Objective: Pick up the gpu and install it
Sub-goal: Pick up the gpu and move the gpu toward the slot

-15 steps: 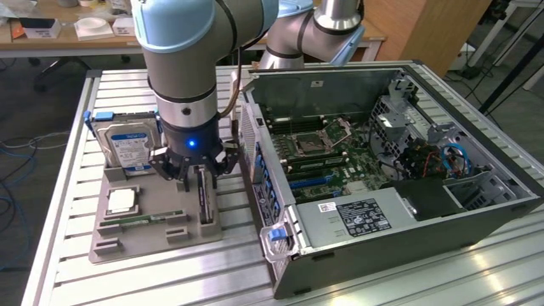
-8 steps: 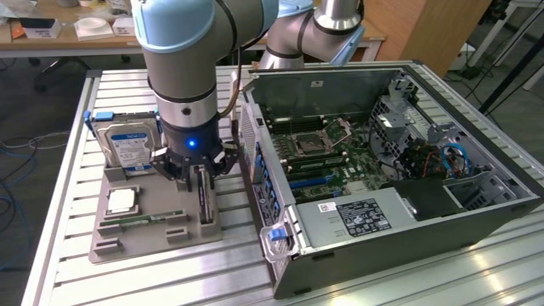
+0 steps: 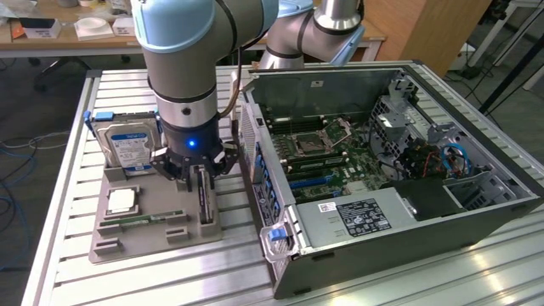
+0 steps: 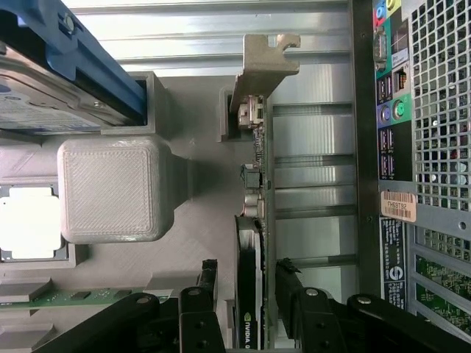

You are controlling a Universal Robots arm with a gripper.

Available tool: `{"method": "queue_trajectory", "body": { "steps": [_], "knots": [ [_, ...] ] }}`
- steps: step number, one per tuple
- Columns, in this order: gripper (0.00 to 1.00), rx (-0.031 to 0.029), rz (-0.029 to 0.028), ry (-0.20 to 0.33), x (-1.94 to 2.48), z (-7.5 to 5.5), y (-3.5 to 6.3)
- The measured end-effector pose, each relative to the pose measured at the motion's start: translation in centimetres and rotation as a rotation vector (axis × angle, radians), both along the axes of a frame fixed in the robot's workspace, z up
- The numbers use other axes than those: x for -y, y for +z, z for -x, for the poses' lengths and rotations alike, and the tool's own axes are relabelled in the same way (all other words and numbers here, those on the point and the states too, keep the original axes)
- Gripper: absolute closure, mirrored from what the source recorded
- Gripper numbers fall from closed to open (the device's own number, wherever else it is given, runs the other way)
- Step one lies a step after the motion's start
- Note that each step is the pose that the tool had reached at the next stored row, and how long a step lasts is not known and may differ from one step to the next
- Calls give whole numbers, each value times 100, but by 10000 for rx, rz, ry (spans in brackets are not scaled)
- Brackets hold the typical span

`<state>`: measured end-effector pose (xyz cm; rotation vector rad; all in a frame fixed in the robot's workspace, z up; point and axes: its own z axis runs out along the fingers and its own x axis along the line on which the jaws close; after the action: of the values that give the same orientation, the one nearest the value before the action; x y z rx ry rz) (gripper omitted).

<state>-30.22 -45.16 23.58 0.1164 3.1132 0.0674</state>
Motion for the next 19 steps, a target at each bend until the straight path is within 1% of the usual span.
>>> {"method": "queue_trajectory", "body": {
  "steps": [3, 4, 13, 15, 16, 19],
  "knots": [
    [54, 0, 0, 0, 0, 0, 0],
    [48, 0, 0, 0, 0, 0, 0],
    [48, 1, -2, 0, 0, 0, 0],
    [47, 1, -4, 0, 0, 0, 0],
    [40, 1, -4, 0, 0, 0, 0],
    [40, 0, -4, 0, 0, 0, 0]
  ]
}}
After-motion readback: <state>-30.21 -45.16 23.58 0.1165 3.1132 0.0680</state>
